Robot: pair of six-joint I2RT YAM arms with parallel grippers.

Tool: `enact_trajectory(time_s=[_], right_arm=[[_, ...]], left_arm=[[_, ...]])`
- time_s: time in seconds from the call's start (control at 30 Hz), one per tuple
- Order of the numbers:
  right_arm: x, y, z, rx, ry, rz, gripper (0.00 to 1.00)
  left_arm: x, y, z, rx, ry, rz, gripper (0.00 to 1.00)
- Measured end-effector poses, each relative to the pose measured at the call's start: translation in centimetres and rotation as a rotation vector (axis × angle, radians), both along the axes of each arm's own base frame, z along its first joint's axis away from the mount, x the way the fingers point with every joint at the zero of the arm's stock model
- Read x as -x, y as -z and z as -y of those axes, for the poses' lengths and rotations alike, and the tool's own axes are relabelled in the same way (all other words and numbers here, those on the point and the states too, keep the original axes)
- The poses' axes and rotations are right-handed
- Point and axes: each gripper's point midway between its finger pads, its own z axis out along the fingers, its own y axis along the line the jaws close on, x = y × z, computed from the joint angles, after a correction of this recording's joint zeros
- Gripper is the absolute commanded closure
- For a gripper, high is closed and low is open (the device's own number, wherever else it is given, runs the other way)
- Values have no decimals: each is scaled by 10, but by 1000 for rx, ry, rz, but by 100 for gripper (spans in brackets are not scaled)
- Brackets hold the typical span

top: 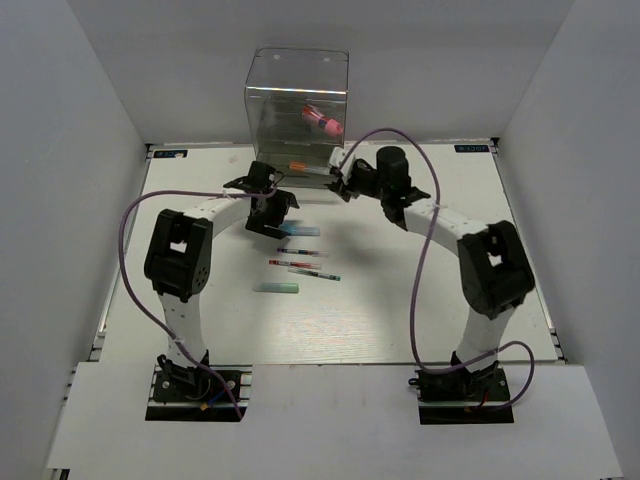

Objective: Sort the stationery into containers
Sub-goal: Pick up the pen from the center of the board.

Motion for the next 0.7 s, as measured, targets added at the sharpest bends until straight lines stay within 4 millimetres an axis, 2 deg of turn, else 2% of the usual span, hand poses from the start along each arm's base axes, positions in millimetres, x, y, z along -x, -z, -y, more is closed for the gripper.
enact_trajectory(time_s=[0.03, 0.07, 0.17, 0.33, 0.47, 0.7], right_arm=[[8, -7, 6, -13, 3, 4, 43], [16, -12, 12, -25, 7, 3, 43], [38, -16, 26, -46, 9, -8, 43], [64, 2, 43, -50, 22, -73, 43], [72, 8, 55, -63, 45, -116, 43], [80, 0, 64, -96, 65, -127, 43]], left_arm=[[-1, 3, 0, -8, -1, -20, 22], [-3, 6, 1, -14, -1, -37, 29], [-7, 11, 2, -35, -3, -83, 32], [3, 22, -4, -72, -6, -158, 34], [7, 28, -7, -105, 4, -206, 30], [4, 31, -6, -129, 41, -240, 29]])
